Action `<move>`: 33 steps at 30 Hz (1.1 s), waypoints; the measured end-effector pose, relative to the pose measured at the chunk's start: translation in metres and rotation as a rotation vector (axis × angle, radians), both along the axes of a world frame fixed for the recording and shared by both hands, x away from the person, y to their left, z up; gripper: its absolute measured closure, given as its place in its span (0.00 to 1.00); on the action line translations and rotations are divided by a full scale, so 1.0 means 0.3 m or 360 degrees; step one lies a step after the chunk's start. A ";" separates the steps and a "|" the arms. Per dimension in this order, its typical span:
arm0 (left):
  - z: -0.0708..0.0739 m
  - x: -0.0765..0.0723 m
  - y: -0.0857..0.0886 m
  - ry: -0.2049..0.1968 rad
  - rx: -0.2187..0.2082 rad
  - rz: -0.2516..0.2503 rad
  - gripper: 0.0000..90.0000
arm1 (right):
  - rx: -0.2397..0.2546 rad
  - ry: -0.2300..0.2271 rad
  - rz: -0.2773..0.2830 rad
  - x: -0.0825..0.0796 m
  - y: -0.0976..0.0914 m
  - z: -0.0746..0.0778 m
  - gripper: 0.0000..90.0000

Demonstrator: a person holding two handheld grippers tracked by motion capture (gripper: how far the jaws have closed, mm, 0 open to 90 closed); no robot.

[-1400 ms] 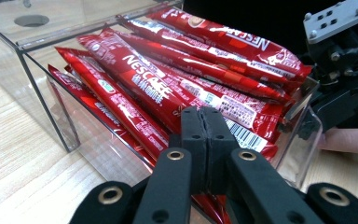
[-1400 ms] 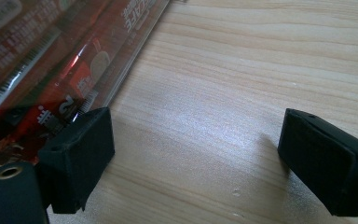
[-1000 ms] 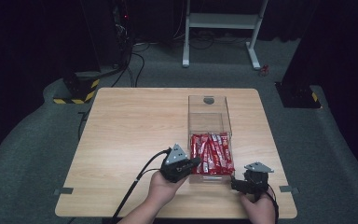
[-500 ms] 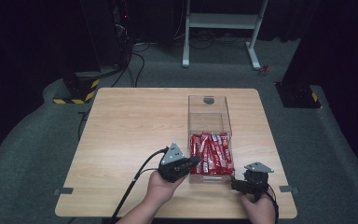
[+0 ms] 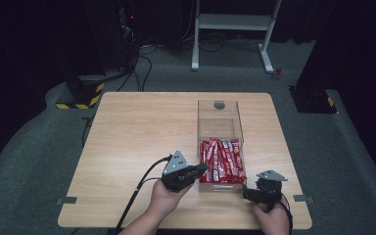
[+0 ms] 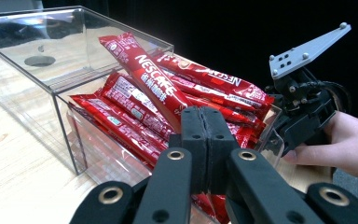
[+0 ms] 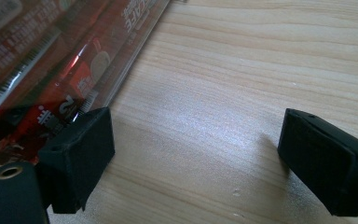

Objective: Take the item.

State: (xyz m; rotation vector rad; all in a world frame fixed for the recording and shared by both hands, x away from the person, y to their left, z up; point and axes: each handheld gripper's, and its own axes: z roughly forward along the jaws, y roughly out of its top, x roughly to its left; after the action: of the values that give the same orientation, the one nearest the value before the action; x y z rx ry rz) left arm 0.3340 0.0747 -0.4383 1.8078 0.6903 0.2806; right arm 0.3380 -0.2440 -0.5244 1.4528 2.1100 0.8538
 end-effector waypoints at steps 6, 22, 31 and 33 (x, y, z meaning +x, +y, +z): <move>0.002 -0.001 0.052 -0.0010 -0.0060 0.0002 0.99 | 0.0000 -0.0002 0.0003 0.000 0.000 0.000 0.12; -0.008 -0.021 0.128 0.0007 -0.0129 0.0034 0.99 | 0.0000 -0.0010 0.0013 -0.003 0.000 0.000 0.13; -0.006 -0.003 0.166 -0.0001 -0.0145 0.0068 0.99 | 0.0001 -0.0011 0.0015 -0.003 -0.001 0.000 0.13; -0.005 0.001 0.175 0.0000 -0.0146 0.0075 0.99 | 0.0002 -0.0011 0.0016 -0.003 -0.001 0.000 0.13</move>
State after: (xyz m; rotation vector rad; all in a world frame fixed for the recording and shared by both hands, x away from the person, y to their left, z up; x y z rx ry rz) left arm 0.3342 0.1272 -0.4399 1.7059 0.7349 0.2762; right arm 0.3370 -0.2442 -0.5245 1.4389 2.1138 0.8626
